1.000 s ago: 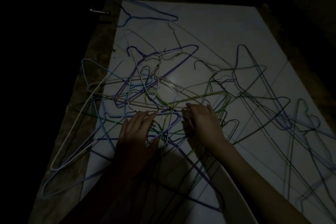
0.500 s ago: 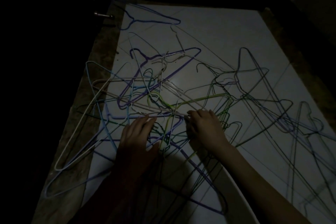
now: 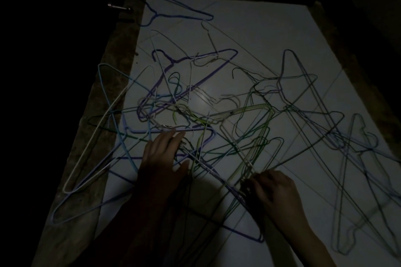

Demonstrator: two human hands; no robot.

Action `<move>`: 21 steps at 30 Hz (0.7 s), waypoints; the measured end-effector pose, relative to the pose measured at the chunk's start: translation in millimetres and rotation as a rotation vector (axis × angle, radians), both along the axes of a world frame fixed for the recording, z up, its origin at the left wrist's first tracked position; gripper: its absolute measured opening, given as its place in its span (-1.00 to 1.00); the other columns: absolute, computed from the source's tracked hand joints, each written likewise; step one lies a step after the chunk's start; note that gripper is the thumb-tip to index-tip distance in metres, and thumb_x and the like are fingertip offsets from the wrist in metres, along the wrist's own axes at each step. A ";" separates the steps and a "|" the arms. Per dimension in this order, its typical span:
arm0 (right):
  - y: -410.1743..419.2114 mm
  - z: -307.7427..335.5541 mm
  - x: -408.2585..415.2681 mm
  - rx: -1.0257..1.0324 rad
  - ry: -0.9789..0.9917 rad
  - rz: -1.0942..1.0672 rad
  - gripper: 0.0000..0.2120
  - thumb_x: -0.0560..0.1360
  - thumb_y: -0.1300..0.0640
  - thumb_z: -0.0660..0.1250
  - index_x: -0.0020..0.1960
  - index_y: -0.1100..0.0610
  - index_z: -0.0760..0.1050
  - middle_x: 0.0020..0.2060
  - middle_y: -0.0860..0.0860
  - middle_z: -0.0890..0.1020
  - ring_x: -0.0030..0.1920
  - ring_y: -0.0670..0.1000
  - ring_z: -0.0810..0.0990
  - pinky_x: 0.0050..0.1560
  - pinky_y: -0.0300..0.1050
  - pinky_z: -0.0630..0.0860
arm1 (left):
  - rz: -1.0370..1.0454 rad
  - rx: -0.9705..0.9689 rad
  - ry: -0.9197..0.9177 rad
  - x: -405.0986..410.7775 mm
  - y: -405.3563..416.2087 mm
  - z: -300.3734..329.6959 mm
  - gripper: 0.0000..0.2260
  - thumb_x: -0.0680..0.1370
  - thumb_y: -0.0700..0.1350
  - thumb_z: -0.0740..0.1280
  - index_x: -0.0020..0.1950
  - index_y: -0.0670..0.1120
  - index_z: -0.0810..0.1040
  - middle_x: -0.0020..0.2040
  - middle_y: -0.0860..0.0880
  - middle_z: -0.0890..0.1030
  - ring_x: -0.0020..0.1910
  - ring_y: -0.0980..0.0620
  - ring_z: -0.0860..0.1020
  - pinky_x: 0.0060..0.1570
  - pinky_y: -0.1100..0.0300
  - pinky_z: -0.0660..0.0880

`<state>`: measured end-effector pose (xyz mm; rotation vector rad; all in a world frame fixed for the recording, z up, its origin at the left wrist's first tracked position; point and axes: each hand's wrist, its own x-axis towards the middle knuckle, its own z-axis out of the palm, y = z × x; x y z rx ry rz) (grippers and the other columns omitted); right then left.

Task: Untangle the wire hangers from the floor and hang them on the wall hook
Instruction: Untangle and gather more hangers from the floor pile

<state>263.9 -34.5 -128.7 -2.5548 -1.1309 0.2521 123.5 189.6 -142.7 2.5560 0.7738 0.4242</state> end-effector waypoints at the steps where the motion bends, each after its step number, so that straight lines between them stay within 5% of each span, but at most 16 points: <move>1: 1.8 -0.3 -1.7 0.027 0.035 -0.019 -0.68 0.46 -0.01 0.16 -0.21 0.14 0.61 -0.29 0.01 0.57 -0.26 -0.01 0.50 -0.21 -0.18 0.32 | -0.004 -0.014 0.007 0.5 -1.0 0.0 -0.43 0.38 0.13 0.19 0.33 -0.09 0.46 0.28 -0.14 0.52 0.28 -0.12 0.43 0.17 -0.24 0.42; 6: 26.5 -5.5 -1.6 0.089 0.114 -0.103 -0.78 0.50 0.16 0.27 0.13 0.15 0.51 0.03 0.04 0.49 0.06 0.00 0.42 -0.11 -0.19 0.32 | -0.040 -0.036 0.020 4.5 -4.7 -0.3 -0.42 0.38 0.12 0.20 0.33 -0.13 0.46 0.27 -0.16 0.52 0.26 -0.21 0.47 0.15 -0.24 0.43; 9: 32.5 -14.0 -0.5 0.083 0.179 -0.157 -0.71 0.50 0.26 0.26 0.22 0.15 0.42 0.09 0.05 0.45 0.08 0.03 0.43 -0.09 -0.21 0.32 | -0.052 -0.034 0.044 2.5 -4.3 -1.6 -0.41 0.38 0.13 0.19 0.33 -0.14 0.46 0.27 -0.17 0.52 0.26 -0.22 0.47 0.15 -0.25 0.43; 15: 39.8 -8.9 -0.5 0.152 0.258 -0.170 -0.78 0.52 0.35 0.22 0.14 0.26 0.51 -0.07 0.09 0.45 -0.09 -0.03 0.36 -0.20 -0.30 0.18 | -0.038 -0.024 0.058 -1.9 -5.6 1.8 -0.42 0.38 0.13 0.19 0.31 -0.14 0.49 0.24 -0.18 0.54 0.22 -0.23 0.51 0.15 -0.22 0.45; 19: 34.5 7.5 -6.4 0.291 0.298 -0.203 -0.83 0.53 0.29 0.24 0.06 0.25 0.57 -0.13 0.06 0.48 -0.12 -0.02 0.44 -0.17 -0.29 0.29 | -0.052 -0.098 -0.002 0.0 -10.1 6.3 -0.43 0.39 0.12 0.20 0.31 -0.16 0.48 0.24 -0.19 0.54 0.21 -0.24 0.51 0.17 -0.17 0.41; 21: 31.2 9.8 -10.5 0.322 0.307 -0.207 -0.82 0.53 0.30 0.25 0.07 0.25 0.58 -0.13 0.05 0.50 -0.14 -0.07 0.46 -0.19 -0.44 0.33 | -0.065 -0.145 -0.027 1.9 -12.8 6.4 -0.43 0.39 0.11 0.22 0.33 -0.14 0.45 0.26 -0.17 0.53 0.23 -0.23 0.49 0.19 -0.17 0.42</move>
